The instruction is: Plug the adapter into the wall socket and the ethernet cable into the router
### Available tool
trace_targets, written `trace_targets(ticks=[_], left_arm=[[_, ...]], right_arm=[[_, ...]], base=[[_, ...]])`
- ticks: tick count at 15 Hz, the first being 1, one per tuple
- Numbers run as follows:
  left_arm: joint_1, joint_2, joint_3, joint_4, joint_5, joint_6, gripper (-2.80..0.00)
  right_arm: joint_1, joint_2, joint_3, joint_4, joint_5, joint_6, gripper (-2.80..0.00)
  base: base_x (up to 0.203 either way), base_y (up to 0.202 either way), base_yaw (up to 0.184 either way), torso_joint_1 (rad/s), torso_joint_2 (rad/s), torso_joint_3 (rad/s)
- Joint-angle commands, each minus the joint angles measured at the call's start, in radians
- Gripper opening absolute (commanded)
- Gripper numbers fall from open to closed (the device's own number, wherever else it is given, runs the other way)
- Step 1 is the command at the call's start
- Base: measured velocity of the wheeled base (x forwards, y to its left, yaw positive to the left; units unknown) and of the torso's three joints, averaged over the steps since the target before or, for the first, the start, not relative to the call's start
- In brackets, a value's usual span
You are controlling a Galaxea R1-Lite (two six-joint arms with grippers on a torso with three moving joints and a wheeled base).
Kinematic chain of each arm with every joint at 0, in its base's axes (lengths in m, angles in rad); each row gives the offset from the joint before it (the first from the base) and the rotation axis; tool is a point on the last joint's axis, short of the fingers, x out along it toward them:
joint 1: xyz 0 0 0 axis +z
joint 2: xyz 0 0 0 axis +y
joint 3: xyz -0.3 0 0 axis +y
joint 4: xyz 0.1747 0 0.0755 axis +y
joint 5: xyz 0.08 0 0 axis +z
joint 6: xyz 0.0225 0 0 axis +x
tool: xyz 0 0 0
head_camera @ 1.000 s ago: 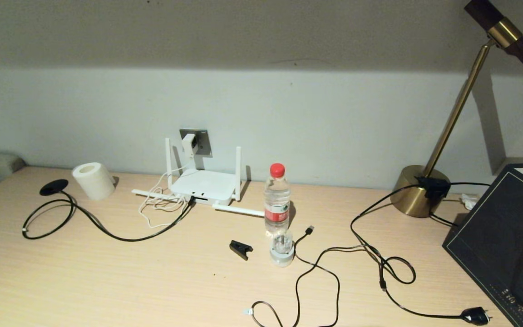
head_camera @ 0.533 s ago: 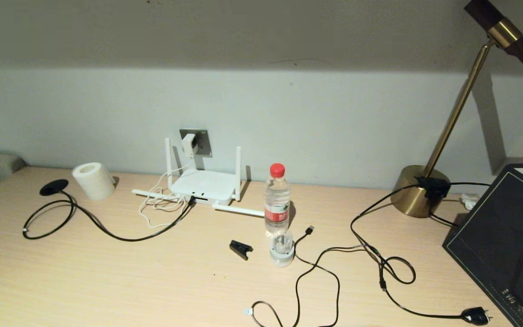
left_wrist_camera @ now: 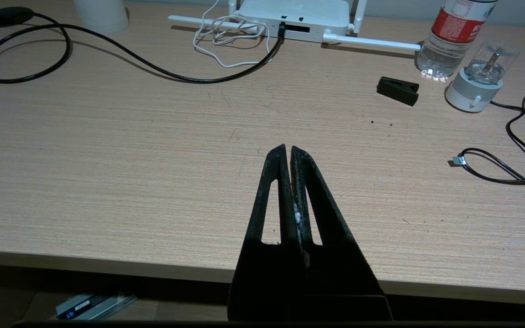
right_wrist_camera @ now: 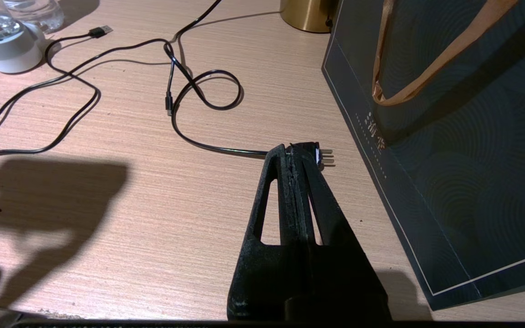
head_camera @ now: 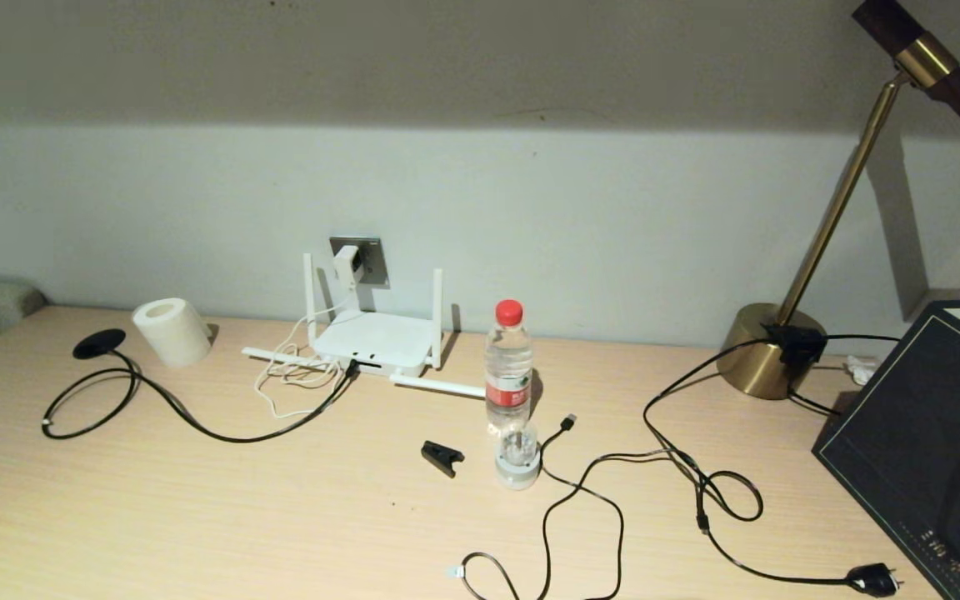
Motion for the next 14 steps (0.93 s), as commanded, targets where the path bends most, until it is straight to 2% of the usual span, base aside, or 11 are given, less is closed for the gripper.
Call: trace_targets(ticks=[1, 10, 14], left_arm=[[0.001, 0.001, 0.0, 0.001, 0.0, 0.0, -2.8], [0.001, 0.0, 0.0, 0.001, 0.0, 0.0, -2.8], [0.001, -0.001, 0.0, 0.001, 0.0, 0.0, -2.8]], right_arm=[[0.0, 0.002, 0.0, 0.001, 0.0, 0.0, -2.8], [0.0, 0.002, 0.003, 0.0, -0.002, -0.006, -2.8], [0.0, 0.002, 0.057, -0.145, -0.008, 0.008, -2.8]], base=[[0.0, 0.0, 0.0, 0.0, 0.0, 0.0], [0.0, 0.0, 0.0, 0.0, 0.0, 0.0], [0.0, 0.0, 0.0, 0.0, 0.0, 0.0]])
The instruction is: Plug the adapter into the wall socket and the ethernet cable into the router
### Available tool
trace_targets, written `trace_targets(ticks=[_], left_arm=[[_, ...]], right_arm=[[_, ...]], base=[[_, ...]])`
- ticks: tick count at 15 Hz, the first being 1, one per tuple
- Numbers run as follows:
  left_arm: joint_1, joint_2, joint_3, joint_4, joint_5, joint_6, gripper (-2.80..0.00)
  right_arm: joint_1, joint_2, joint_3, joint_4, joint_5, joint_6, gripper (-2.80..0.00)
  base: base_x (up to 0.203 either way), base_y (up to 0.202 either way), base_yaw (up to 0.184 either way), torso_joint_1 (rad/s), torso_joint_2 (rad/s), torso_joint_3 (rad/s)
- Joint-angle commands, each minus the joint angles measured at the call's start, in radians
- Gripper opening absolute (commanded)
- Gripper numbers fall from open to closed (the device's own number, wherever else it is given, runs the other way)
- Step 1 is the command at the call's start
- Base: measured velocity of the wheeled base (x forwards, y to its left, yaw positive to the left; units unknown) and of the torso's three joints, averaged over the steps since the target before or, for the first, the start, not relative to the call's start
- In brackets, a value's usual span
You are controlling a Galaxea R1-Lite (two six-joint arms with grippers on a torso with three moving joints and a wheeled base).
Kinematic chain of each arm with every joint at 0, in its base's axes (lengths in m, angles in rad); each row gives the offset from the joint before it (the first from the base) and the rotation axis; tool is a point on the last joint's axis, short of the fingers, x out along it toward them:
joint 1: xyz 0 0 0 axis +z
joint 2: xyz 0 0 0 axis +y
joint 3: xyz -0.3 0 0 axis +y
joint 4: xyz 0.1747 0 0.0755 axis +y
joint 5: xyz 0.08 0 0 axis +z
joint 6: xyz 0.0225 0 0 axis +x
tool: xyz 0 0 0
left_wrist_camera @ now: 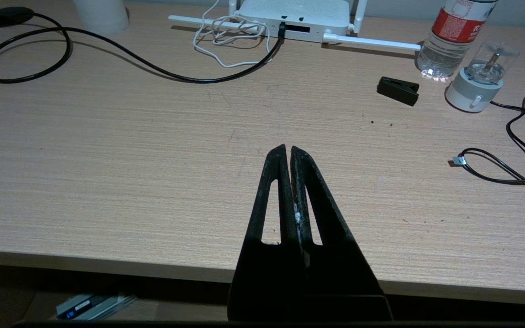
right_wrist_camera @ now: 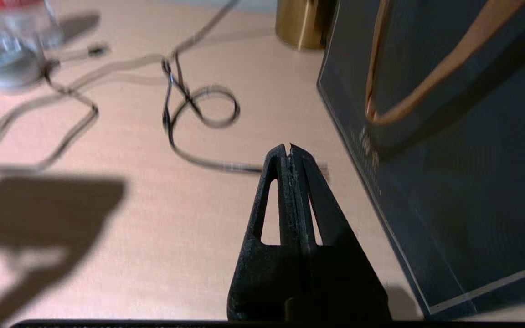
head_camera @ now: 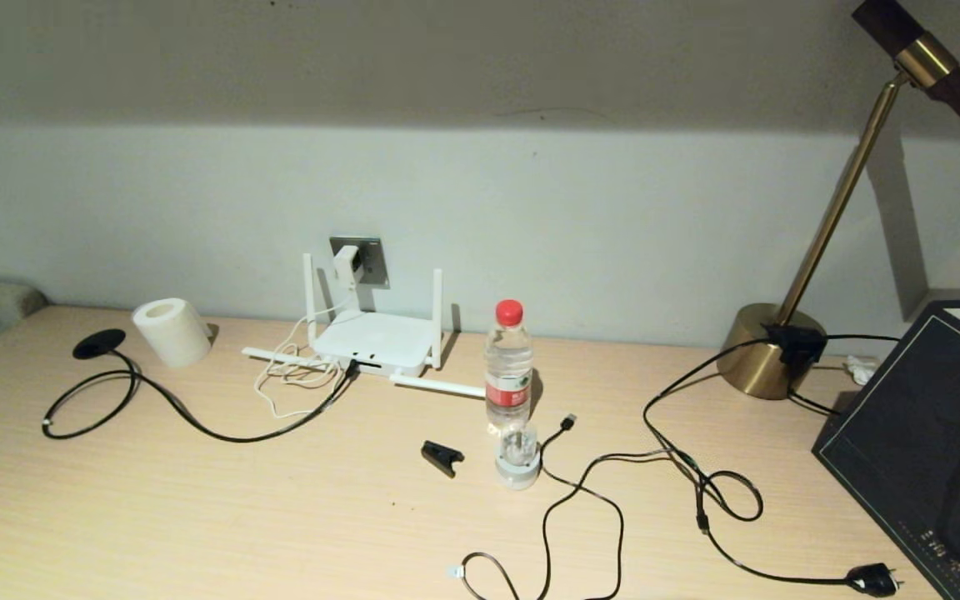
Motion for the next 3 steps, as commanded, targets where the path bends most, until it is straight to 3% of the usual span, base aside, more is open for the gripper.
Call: trace_targets(ticks=[1, 3], left_arm=[[0.0, 0.0, 0.0, 0.0, 0.0, 0.0, -2.8], [0.0, 0.0, 0.0, 0.0, 0.0, 0.0, -2.8]], right_arm=[[0.0, 0.002, 0.02, -0.043, 0.001, 0.008, -2.8], [0.0, 0.002, 0.02, -0.043, 0.001, 0.009, -2.8]], base=[[0.0, 0.0, 0.0, 0.0, 0.0, 0.0], [0.0, 0.0, 0.0, 0.0, 0.0, 0.0]])
